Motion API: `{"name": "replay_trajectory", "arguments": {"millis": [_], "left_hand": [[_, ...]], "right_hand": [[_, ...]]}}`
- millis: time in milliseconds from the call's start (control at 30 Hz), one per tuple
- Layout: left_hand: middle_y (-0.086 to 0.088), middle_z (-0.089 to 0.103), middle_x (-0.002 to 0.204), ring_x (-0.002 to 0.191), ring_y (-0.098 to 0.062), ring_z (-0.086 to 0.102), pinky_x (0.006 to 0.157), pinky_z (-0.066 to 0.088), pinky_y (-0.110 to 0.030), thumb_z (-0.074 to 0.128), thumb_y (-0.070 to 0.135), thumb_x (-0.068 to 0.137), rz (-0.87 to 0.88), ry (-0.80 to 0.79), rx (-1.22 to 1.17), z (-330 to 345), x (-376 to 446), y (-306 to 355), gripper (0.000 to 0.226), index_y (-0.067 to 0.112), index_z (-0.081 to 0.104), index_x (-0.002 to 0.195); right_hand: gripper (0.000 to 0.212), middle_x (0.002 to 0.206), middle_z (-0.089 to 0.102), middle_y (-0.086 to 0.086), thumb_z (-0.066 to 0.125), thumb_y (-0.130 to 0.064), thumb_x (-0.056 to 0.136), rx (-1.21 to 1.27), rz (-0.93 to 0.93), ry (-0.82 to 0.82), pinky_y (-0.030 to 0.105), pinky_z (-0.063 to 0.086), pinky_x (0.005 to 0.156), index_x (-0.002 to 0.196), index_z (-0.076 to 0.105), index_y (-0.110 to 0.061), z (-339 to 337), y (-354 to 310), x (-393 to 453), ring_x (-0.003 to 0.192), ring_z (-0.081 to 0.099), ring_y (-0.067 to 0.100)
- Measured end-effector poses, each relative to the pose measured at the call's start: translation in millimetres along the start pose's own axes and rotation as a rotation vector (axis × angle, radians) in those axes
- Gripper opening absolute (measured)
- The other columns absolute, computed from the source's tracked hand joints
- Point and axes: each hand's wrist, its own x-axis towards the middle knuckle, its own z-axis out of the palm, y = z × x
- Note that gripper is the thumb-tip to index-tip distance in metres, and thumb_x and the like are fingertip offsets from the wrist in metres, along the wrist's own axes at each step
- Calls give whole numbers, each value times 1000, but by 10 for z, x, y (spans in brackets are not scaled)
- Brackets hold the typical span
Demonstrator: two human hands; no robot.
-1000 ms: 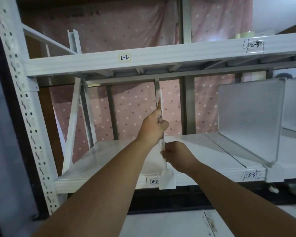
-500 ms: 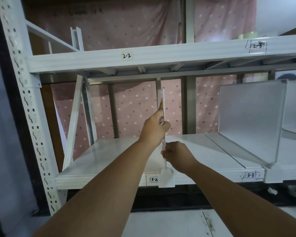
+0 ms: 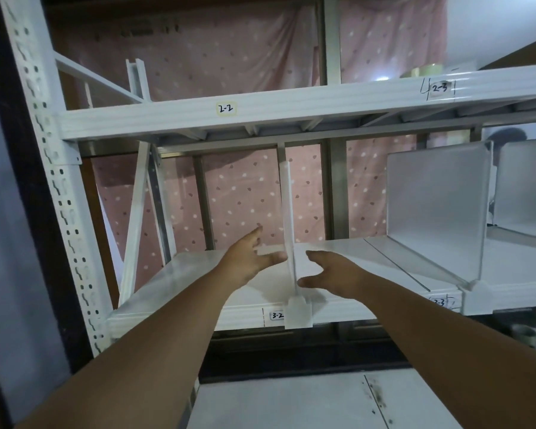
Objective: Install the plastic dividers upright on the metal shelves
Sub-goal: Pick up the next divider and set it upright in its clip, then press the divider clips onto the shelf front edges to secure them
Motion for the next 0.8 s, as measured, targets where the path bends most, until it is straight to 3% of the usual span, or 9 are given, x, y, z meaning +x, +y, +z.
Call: {"name": "replay_trajectory", "arguments": {"millis": [167,433,633,800], "left_hand": [[-1,38,166,151,-24,38,121,35,-48,79,74,52,6,-65,137,-13,-217,-269,126,25,37,160],[5,46,161,143,-19,46,115,42,-38,82,69,67,40,-99,498,426,-351,-656,102,31,46,154],[9,59,147,127,-15,57,95,42,-26,77,69,72,131,22,585,600,-270,-844,83,29,58,143],[7,63,139,122,-15,59,99,48,-30,76,59,81,236,64,578,552,-305,-873,66,25,63,137]], "right_hand": [[87,158,37,-5,78,-47,80,-177,13,-48,29,36,106,152,37,-24,-32,197,-97,139,40,19],[69,146,51,-3,76,-45,82,-358,-63,-61,30,34,107,143,51,-24,142,362,-199,128,48,16],[55,137,61,-4,70,-46,87,-482,-162,0,30,40,99,137,59,-26,262,380,-151,121,54,18],[47,131,66,-7,67,-49,88,-514,-218,93,30,44,96,130,65,-29,320,452,-133,115,59,18]]}}
